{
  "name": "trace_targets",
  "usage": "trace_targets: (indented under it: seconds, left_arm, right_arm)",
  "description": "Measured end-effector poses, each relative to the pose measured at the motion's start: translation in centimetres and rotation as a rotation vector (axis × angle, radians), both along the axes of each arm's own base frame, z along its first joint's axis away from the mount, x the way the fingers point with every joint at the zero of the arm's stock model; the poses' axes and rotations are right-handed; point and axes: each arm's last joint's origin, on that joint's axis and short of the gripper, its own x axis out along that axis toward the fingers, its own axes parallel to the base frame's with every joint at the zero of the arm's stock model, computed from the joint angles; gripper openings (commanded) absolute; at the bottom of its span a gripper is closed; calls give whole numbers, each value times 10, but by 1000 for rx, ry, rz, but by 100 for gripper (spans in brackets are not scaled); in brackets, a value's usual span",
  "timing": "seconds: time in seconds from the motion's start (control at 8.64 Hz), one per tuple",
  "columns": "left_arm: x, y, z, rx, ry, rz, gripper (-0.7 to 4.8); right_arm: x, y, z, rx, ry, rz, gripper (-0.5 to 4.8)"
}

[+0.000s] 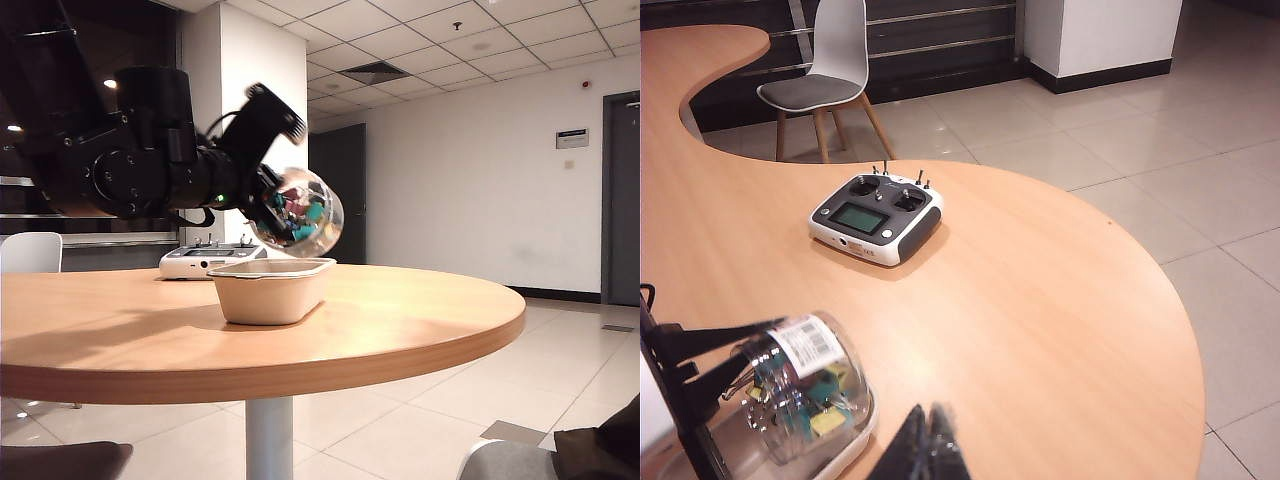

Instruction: Pick up the box filled with clips, pour some clips from it into the rectangular paper box, and then put the clip box back on the table.

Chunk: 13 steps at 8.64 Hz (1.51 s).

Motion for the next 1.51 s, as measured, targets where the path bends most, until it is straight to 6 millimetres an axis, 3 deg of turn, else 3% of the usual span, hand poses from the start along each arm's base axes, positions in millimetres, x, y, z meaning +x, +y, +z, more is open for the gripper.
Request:
trace_targets:
  seconds: [0.35, 0.69, 0.93, 1.04, 1.16, 1.51]
  left_arm:
    - [-2, 1, 11, 191, -125, 15, -7]
    - [-3, 1, 15, 233, -188, 46, -7]
    - [-8, 5, 35, -37, -251, 66, -6]
    - [-7, 6, 34, -195, -158, 75, -7]
    - [-2, 6, 22, -295, 40, 94, -7]
    - [0, 4, 6, -317, 231, 75, -7]
  right_arm:
    - [0, 0, 0, 0, 0, 0, -6]
    - [0, 0, -1, -2, 11, 0, -6]
    - [-1, 0, -3, -6, 32, 0, -6]
    - [-1, 0, -3, -6, 32, 0, -6]
    - [-1, 0, -3, -7, 32, 0, -6]
    - [-1, 0, -3, -6, 32, 0, -6]
